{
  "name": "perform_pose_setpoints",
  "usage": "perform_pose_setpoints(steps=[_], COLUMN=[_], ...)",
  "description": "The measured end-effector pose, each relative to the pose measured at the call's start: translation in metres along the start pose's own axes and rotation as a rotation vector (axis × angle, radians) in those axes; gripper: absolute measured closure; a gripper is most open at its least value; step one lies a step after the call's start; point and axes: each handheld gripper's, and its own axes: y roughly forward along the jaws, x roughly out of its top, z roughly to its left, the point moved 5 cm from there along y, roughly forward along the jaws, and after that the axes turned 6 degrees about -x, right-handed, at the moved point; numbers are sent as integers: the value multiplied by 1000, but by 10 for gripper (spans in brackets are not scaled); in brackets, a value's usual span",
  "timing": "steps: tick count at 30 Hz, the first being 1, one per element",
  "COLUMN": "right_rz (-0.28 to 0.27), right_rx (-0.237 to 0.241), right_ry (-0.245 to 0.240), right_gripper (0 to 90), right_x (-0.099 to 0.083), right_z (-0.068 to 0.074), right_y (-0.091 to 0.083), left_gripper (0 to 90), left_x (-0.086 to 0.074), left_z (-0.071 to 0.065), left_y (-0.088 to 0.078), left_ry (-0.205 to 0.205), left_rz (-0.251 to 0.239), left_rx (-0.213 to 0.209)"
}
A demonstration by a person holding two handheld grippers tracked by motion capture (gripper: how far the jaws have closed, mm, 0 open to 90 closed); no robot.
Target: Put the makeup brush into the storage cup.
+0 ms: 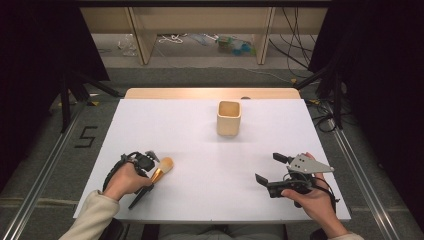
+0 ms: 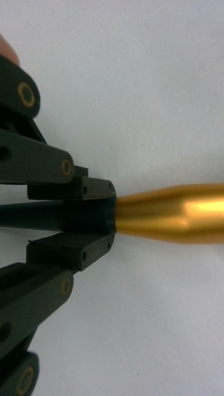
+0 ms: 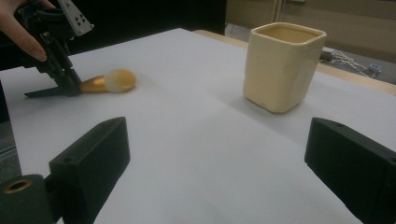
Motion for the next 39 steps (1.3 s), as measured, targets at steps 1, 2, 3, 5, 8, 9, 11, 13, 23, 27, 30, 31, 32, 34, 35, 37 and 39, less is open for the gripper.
perform_pose_setpoints(steps=[1, 2, 3, 5, 8, 9, 11, 13, 23, 27, 30, 31, 32, 34, 35, 37, 39], right_rz=[0, -2, -1, -3, -5, -10, 1, 2, 11, -1, 2, 2, 10, 1, 1, 0, 3], right_rx=[0, -1, -1, -1, -4, -7, 0, 0, 2, -4, -3, -3, 1, -3, -3, -5, -3], right_ry=[0, -1, -1, -1, 0, 0, -1, -2, 13, -3, -2, -2, 7, -1, -1, -2, 4], right_gripper=[76, 76, 76, 76, 76, 76, 76, 76, 75, 75, 75, 75, 75, 75, 75, 74, 74], right_x=[0, 0, 0, 0, 0, 0, 0, 0, -1, 0, 0, 0, -1, 0, 0, 0, 0], right_z=[0, 0, 0, 0, 0, 0, 0, 0, 1, 0, -1, -1, 0, -1, -1, -1, 0], right_y=[0, 0, 0, 0, 0, 1, 0, 0, -1, 0, 0, 0, -1, 0, 0, 0, 0], left_gripper=[741, 741, 742, 741, 742, 742, 742, 742, 744, 744, 744, 744, 744, 745, 744, 745, 745], left_x=[0, 0, 0, 0, 0, 0, -1, -2, -2, -3, -3, -4, -3, -4, -4, -4, -5], left_z=[0, 0, 0, 0, 0, 0, 0, 0, 0, 1, 1, 1, 1, 1, 1, 1, 1], left_y=[0, 0, 0, 0, 0, 1, 1, 0, -1, -1, -1, -1, -1, -1, -1, -1, -2], left_ry=[0, -3, -6, -8, -8, -8, -11, 2, 33, 42, 40, 40, 42, 43, 43, 46, 45], left_rz=[0, -4, -7, -5, -11, -16, -17, -11, -23, -21, -27, -28, -30, -32, -34, -35, -34], left_rx=[-1, 0, -1, -3, -4, -3, -10, -11, 4, -4, -7, -7, -4, -3, -2, -1, -2])
